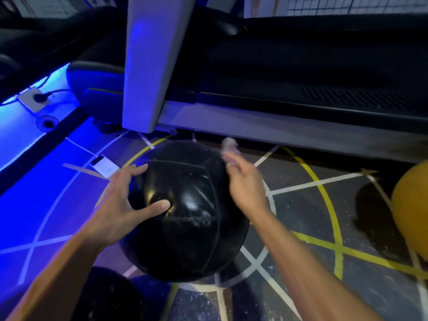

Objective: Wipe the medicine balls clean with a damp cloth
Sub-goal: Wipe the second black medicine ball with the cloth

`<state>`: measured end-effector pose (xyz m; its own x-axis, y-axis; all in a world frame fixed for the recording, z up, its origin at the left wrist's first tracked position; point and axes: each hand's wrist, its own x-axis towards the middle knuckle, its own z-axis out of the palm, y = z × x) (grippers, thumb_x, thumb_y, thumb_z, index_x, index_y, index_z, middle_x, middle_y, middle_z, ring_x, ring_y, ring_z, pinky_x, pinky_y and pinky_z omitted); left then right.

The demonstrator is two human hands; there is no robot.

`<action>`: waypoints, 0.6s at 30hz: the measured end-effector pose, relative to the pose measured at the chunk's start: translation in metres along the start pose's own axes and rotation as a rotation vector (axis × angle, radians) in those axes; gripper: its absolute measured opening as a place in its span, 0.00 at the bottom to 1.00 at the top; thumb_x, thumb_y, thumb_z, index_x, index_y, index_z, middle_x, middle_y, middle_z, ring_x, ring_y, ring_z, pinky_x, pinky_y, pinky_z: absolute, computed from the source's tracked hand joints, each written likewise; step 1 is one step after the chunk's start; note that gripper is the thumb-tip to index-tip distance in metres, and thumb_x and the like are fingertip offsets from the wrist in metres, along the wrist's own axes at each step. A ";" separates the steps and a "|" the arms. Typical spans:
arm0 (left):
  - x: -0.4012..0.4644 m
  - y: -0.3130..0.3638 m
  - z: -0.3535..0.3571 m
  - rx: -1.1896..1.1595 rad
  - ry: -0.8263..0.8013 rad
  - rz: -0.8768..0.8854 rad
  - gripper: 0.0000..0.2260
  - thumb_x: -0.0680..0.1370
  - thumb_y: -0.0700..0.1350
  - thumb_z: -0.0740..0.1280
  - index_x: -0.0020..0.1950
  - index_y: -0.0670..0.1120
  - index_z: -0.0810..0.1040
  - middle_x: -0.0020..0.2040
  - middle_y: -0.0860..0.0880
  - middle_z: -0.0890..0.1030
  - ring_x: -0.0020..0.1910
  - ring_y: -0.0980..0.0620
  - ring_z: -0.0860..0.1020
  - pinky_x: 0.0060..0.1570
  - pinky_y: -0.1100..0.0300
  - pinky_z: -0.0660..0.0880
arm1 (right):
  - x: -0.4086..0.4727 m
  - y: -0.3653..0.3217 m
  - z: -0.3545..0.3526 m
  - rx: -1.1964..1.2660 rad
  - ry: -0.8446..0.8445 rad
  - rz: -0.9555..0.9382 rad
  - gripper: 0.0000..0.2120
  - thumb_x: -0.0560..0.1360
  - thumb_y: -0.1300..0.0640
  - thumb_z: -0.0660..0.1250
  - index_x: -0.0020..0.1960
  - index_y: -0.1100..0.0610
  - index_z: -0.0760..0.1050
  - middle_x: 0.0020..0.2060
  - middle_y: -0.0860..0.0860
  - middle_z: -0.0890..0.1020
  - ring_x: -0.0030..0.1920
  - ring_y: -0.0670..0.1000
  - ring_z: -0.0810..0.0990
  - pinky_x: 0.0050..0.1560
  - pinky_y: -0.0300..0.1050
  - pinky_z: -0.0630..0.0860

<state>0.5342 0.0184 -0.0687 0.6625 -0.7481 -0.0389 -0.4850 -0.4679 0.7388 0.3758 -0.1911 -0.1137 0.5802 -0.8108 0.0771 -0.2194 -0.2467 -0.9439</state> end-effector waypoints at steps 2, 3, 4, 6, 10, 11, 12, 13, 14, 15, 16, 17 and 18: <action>0.000 -0.001 0.001 0.049 0.014 0.018 0.43 0.55 0.80 0.71 0.67 0.70 0.66 0.69 0.57 0.67 0.70 0.49 0.71 0.73 0.43 0.68 | -0.013 -0.028 0.019 -0.110 -0.178 -0.409 0.17 0.83 0.61 0.61 0.69 0.54 0.79 0.70 0.49 0.78 0.72 0.43 0.71 0.74 0.36 0.62; -0.001 -0.001 0.002 0.064 0.014 0.029 0.44 0.56 0.79 0.71 0.68 0.68 0.66 0.68 0.57 0.67 0.70 0.50 0.70 0.73 0.43 0.67 | -0.007 -0.029 0.018 -0.161 -0.213 -0.507 0.16 0.83 0.61 0.61 0.69 0.56 0.79 0.70 0.49 0.78 0.71 0.42 0.71 0.74 0.34 0.61; -0.003 0.000 0.003 0.058 0.020 0.036 0.43 0.56 0.79 0.71 0.68 0.68 0.66 0.67 0.57 0.67 0.71 0.50 0.70 0.73 0.43 0.67 | 0.007 -0.018 0.015 -0.192 -0.213 -0.485 0.16 0.83 0.61 0.61 0.67 0.56 0.80 0.68 0.48 0.79 0.69 0.42 0.73 0.72 0.32 0.63; -0.007 0.000 0.003 0.054 0.037 0.060 0.41 0.56 0.80 0.71 0.66 0.72 0.66 0.68 0.58 0.66 0.72 0.50 0.68 0.73 0.43 0.66 | 0.051 0.008 -0.003 -0.200 -0.167 -0.081 0.13 0.83 0.60 0.62 0.61 0.53 0.84 0.61 0.50 0.84 0.66 0.50 0.78 0.66 0.39 0.71; -0.019 0.005 0.013 0.077 0.082 0.100 0.40 0.56 0.74 0.73 0.65 0.70 0.65 0.69 0.58 0.65 0.67 0.59 0.63 0.68 0.55 0.62 | 0.046 -0.013 -0.002 -0.025 -0.198 0.085 0.13 0.79 0.56 0.64 0.58 0.52 0.85 0.55 0.48 0.86 0.60 0.49 0.81 0.62 0.44 0.73; -0.021 0.007 0.015 0.097 0.091 0.094 0.40 0.56 0.74 0.73 0.65 0.68 0.66 0.69 0.57 0.65 0.65 0.58 0.63 0.66 0.57 0.61 | 0.028 -0.033 0.008 -0.008 -0.284 -0.128 0.15 0.79 0.55 0.63 0.62 0.53 0.83 0.58 0.47 0.85 0.61 0.47 0.80 0.63 0.41 0.71; -0.022 0.006 0.017 0.126 0.086 0.108 0.40 0.56 0.74 0.72 0.65 0.66 0.66 0.68 0.57 0.66 0.65 0.56 0.64 0.64 0.59 0.61 | 0.011 -0.046 0.015 -0.040 -0.366 -0.323 0.17 0.80 0.56 0.62 0.66 0.53 0.81 0.62 0.47 0.83 0.64 0.45 0.78 0.66 0.39 0.69; -0.021 0.006 0.020 0.142 0.092 0.122 0.39 0.56 0.75 0.72 0.64 0.66 0.66 0.68 0.57 0.67 0.66 0.53 0.66 0.61 0.60 0.61 | 0.002 -0.050 0.018 -0.107 -0.423 -0.456 0.17 0.81 0.58 0.61 0.68 0.54 0.79 0.66 0.48 0.81 0.68 0.46 0.76 0.69 0.37 0.67; -0.023 0.006 0.021 0.147 0.104 0.116 0.39 0.56 0.75 0.72 0.64 0.67 0.66 0.68 0.57 0.67 0.66 0.50 0.67 0.61 0.60 0.62 | 0.006 -0.044 0.018 -0.170 -0.414 -0.504 0.18 0.82 0.60 0.60 0.69 0.54 0.79 0.68 0.49 0.80 0.69 0.48 0.76 0.69 0.37 0.66; -0.024 0.008 0.021 0.145 0.107 0.101 0.39 0.57 0.75 0.72 0.65 0.68 0.66 0.69 0.58 0.66 0.67 0.49 0.67 0.62 0.58 0.62 | 0.021 -0.034 0.012 -0.228 -0.352 -0.432 0.18 0.82 0.61 0.60 0.68 0.53 0.79 0.67 0.51 0.81 0.68 0.52 0.77 0.66 0.39 0.68; -0.025 0.010 0.022 0.141 0.112 0.089 0.40 0.56 0.76 0.72 0.66 0.69 0.66 0.71 0.59 0.65 0.68 0.48 0.66 0.63 0.55 0.62 | 0.042 -0.019 0.004 -0.281 -0.287 -0.266 0.17 0.81 0.62 0.60 0.65 0.52 0.81 0.64 0.53 0.82 0.65 0.55 0.79 0.61 0.42 0.70; -0.027 0.011 0.024 0.147 0.122 0.084 0.41 0.56 0.76 0.71 0.67 0.69 0.66 0.72 0.60 0.64 0.69 0.48 0.66 0.64 0.53 0.62 | 0.059 -0.008 -0.005 -0.302 -0.262 -0.068 0.16 0.81 0.62 0.60 0.59 0.51 0.84 0.59 0.54 0.84 0.61 0.57 0.80 0.56 0.44 0.71; -0.029 0.012 0.026 0.159 0.132 0.090 0.42 0.56 0.77 0.71 0.68 0.70 0.65 0.72 0.60 0.64 0.70 0.48 0.66 0.64 0.51 0.62 | 0.073 0.003 -0.012 -0.292 -0.237 0.093 0.15 0.80 0.63 0.61 0.50 0.50 0.85 0.51 0.52 0.85 0.56 0.58 0.81 0.52 0.43 0.71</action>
<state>0.4940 0.0222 -0.0766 0.6759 -0.7274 0.1185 -0.6227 -0.4777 0.6197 0.4085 -0.2569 -0.1068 0.7053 -0.6998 -0.1134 -0.4739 -0.3465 -0.8096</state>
